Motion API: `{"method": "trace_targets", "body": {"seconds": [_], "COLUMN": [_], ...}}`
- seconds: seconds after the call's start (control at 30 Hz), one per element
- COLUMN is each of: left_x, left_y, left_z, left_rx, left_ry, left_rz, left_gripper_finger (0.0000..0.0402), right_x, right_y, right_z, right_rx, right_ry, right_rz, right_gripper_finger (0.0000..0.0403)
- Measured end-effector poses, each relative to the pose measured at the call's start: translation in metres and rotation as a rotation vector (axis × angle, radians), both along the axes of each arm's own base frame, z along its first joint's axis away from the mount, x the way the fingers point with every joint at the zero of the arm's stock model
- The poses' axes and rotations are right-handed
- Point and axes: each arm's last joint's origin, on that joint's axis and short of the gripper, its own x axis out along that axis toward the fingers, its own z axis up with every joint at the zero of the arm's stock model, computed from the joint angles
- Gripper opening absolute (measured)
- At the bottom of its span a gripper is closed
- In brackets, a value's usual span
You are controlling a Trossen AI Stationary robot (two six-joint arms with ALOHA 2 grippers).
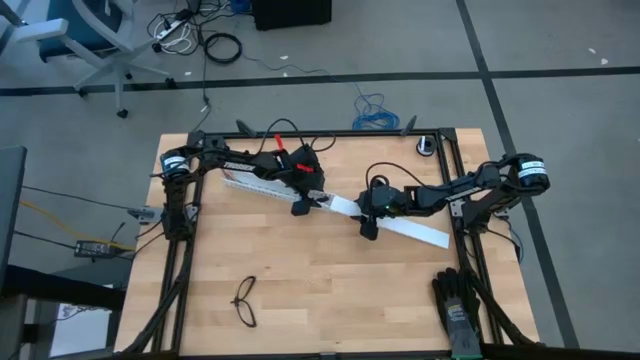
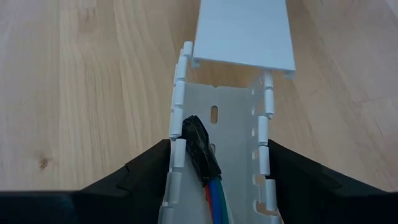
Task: Ziptie cables
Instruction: Close the white cable duct lid
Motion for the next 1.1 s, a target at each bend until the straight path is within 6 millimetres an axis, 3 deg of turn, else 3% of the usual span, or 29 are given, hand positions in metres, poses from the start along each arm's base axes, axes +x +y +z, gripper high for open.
{"method": "trace_targets", "body": {"seconds": [1.1], "left_x": [0.0053], "left_y": [-0.0046], "left_z": [0.0021], "left_rx": [0.043], "left_ry": [-0.027], "left_rz": [0.007], "left_gripper_finger": [0.0255], "right_x": [-0.0003], "right_y": [0.0035], "right_z": [0.0008], "right_rx": [-0.085], "right_ry": [0.001], "right_rz": [-0.076], "right_gripper_finger": [0.0236]}}
